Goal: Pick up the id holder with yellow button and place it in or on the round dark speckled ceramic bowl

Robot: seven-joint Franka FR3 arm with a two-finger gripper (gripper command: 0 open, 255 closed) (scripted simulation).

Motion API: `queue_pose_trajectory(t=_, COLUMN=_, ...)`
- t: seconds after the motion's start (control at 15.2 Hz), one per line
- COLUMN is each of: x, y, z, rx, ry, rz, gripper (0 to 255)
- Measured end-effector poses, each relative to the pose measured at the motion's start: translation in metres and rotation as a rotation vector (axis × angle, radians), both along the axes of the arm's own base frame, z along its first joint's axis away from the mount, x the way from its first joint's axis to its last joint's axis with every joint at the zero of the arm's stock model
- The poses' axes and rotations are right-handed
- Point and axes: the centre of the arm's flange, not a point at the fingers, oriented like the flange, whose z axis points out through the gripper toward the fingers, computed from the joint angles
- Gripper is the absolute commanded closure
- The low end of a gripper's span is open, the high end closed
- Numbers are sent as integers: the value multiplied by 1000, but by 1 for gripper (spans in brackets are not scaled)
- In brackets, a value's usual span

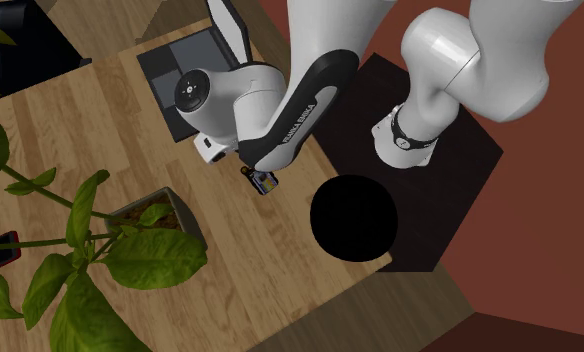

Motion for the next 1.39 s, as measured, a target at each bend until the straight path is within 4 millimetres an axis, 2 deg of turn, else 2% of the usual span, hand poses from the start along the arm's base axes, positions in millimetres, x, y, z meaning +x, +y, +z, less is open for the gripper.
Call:
queue_pose_trajectory(t=0.33, x=0, y=0, z=2, rx=0, ry=0, rz=0, gripper=255)
queue_pose_trajectory(t=1.39, x=1, y=0, z=83, rx=0, ry=0, rz=1, gripper=255)
